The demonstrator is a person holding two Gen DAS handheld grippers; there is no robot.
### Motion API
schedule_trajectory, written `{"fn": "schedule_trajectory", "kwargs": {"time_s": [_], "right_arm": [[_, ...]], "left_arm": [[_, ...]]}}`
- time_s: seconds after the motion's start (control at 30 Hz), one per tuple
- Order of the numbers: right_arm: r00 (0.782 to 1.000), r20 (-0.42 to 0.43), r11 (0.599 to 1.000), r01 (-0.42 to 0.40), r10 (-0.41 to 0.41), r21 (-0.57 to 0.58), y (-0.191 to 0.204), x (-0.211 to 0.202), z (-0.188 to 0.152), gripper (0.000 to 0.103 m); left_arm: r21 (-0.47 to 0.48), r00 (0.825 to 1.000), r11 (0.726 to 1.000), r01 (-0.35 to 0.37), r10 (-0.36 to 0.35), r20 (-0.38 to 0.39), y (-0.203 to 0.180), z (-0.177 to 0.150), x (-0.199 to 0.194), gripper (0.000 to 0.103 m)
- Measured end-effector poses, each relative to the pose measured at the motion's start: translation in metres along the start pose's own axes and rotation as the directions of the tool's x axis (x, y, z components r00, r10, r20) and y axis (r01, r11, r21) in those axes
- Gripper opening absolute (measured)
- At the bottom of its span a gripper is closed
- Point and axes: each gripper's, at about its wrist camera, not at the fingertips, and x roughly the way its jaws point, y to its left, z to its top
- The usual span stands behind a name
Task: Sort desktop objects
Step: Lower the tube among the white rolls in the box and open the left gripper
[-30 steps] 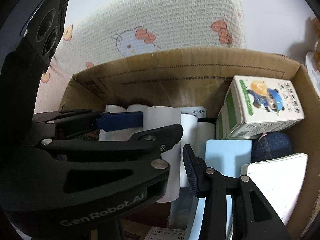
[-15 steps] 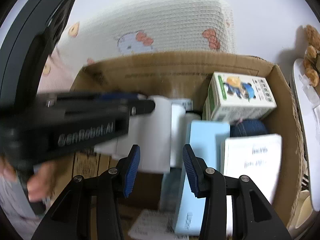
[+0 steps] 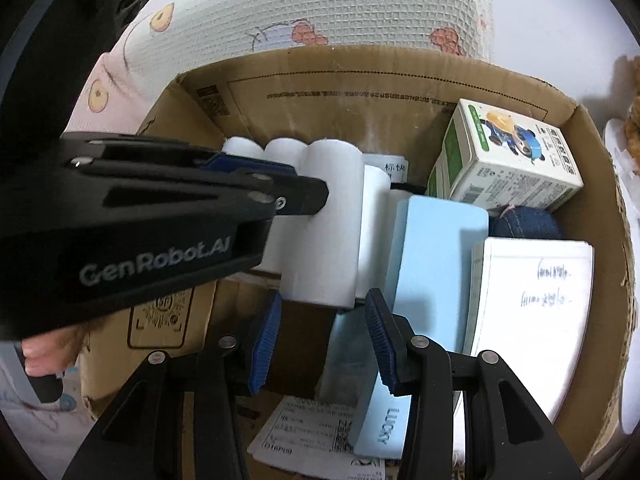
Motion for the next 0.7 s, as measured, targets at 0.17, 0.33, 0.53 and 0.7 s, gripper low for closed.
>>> {"fn": "schedule_trajectory", "kwargs": {"time_s": [0.17,0.33,0.53,0.7], "right_arm": [[1.000,0.011,1.000,-0.003,0.003,0.006,-0.004,0.006,0.008,0.040],[1.000,0.002,1.000,-0.010,0.010,0.016,-0.006,0.010,0.011,0.040],[0.998,0.048,0.999,0.042,-0.043,0.022,-0.008,-0.008,0.013,0.040],[0.992,0.106,0.998,0.062,-0.064,0.026,-0.004,-0.025,0.021,0.040]], "left_arm": [[-0.006,1.000,1.000,0.006,-0.006,-0.002,0.002,0.001,0.000,0.020],[0.001,1.000,1.000,-0.004,0.004,0.010,-0.001,0.004,0.000,0.020],[0.053,0.981,0.998,-0.022,0.011,0.194,-0.007,-0.002,-0.031,0.036],[0.029,0.957,0.999,-0.043,0.033,0.287,-0.002,-0.007,-0.061,0.047]]}}
